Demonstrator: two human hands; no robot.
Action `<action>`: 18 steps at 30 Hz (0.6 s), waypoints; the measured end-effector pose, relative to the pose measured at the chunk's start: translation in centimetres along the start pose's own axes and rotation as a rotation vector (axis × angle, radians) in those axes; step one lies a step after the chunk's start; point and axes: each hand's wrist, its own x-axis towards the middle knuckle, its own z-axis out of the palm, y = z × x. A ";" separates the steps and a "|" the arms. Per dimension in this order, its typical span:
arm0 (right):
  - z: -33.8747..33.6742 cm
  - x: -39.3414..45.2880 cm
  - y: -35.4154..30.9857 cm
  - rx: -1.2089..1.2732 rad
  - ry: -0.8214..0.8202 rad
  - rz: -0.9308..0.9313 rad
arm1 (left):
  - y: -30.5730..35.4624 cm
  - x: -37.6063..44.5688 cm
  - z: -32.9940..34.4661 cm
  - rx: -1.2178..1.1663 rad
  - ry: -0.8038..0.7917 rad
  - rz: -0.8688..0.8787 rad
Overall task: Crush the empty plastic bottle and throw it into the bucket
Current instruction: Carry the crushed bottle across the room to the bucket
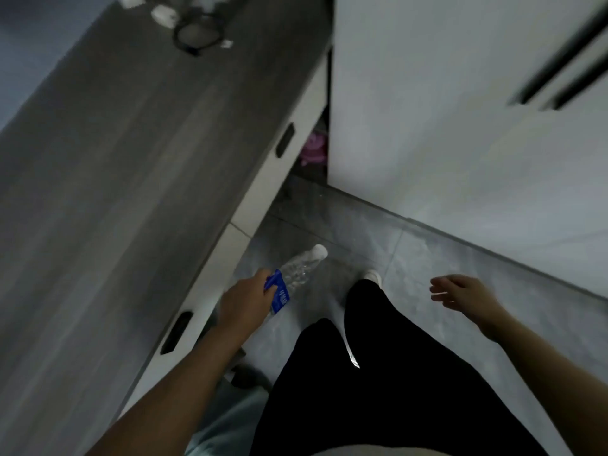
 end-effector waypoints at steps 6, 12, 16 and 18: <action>-4.3 -3.7 10.3 0.187 0.139 0.178 | 3.8 0.4 2.9 0.047 -0.122 0.014; -7.7 -7.2 20.1 0.422 0.234 0.342 | 10.2 0.9 6.4 0.165 -0.157 0.047; -10.8 -8.6 24.9 0.574 0.318 0.384 | 15.8 1.5 9.2 0.244 -0.217 0.104; -12.0 -9.5 26.6 0.640 0.364 0.400 | 18.6 1.7 10.5 0.333 -0.247 0.150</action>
